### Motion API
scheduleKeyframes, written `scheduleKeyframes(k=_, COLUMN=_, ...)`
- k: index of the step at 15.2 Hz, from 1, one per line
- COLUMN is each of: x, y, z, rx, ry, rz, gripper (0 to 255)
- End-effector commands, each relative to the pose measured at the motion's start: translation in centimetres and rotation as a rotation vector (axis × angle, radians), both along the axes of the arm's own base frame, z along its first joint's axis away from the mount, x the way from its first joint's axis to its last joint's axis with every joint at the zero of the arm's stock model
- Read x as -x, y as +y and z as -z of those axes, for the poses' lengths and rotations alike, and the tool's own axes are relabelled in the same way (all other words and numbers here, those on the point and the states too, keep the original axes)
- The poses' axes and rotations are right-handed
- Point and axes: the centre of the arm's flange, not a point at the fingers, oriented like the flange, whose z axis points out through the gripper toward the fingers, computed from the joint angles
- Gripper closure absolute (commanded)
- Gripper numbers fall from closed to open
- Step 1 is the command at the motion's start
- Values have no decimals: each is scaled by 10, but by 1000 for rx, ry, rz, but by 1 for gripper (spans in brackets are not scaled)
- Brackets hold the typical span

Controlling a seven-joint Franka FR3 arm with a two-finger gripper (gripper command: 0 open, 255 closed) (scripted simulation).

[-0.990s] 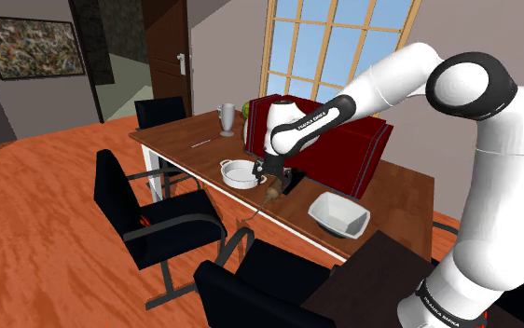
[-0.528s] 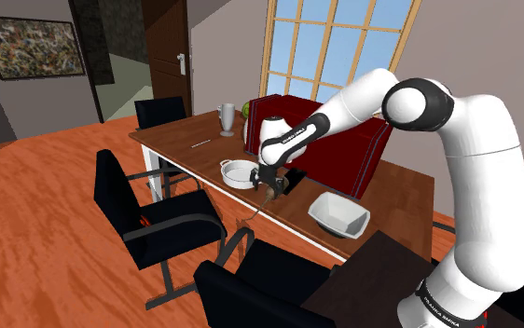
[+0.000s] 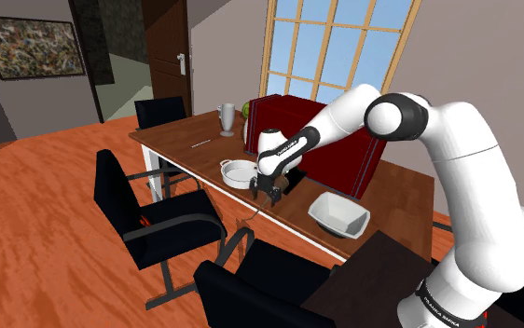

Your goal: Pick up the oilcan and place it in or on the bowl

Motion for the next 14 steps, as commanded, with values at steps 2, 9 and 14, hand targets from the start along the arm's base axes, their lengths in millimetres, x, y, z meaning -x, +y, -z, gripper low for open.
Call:
scheduleKeyframes(k=2, x=0, y=-1, z=14, rx=0, ry=0, rz=0, gripper=0)
scheduleKeyframes(k=9, x=0, y=-1, z=14, rx=0, ry=0, rz=0, gripper=0)
scheduleKeyframes(k=14, x=0, y=-1, z=14, rx=0, ry=0, rz=0, gripper=255)
